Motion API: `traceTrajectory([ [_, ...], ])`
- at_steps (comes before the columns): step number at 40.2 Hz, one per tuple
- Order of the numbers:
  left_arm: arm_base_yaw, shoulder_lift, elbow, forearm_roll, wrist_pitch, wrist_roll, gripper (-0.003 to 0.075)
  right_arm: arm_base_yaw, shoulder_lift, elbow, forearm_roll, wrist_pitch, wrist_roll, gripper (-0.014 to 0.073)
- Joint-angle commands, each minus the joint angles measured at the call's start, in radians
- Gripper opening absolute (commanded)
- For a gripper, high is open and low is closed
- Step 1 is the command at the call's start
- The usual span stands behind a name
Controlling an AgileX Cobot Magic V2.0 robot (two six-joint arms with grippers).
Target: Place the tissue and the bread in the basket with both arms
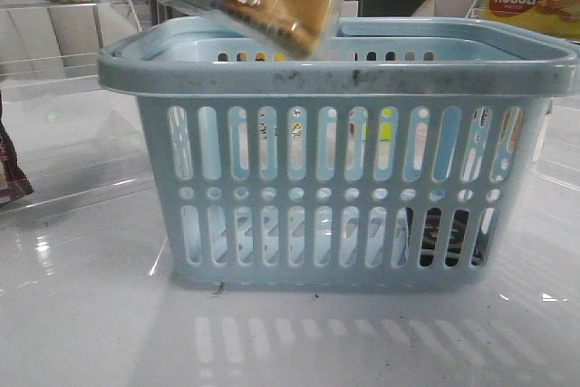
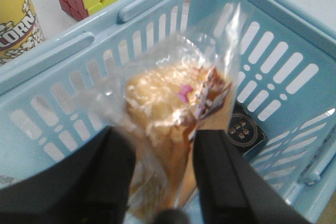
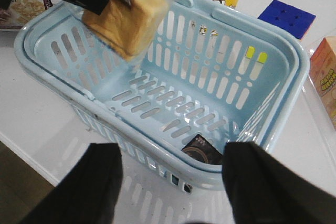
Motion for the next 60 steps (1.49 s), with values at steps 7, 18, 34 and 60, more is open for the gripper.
traceTrajectory([
  [7, -0.009, -0.036, -0.030, -0.034, -0.063, 0.001, 0.0485, 0.003, -0.007, -0.027, -0.004, -0.069, -0.013, 0.0521],
  [18, -0.009, -0.115, -0.028, -0.031, -0.028, 0.001, 0.0465, 0.003, -0.007, -0.027, -0.004, -0.069, -0.013, 0.0521],
  [34, -0.009, -0.489, 0.213, -0.031, 0.036, 0.001, 0.0464, 0.003, -0.007, -0.027, -0.004, -0.069, -0.013, 0.0521],
  [60, -0.009, -0.843, 0.459, 0.513, 0.181, -0.498, 0.0455, -0.067, -0.012, -0.027, -0.070, 0.097, 0.029, 0.0520],
])
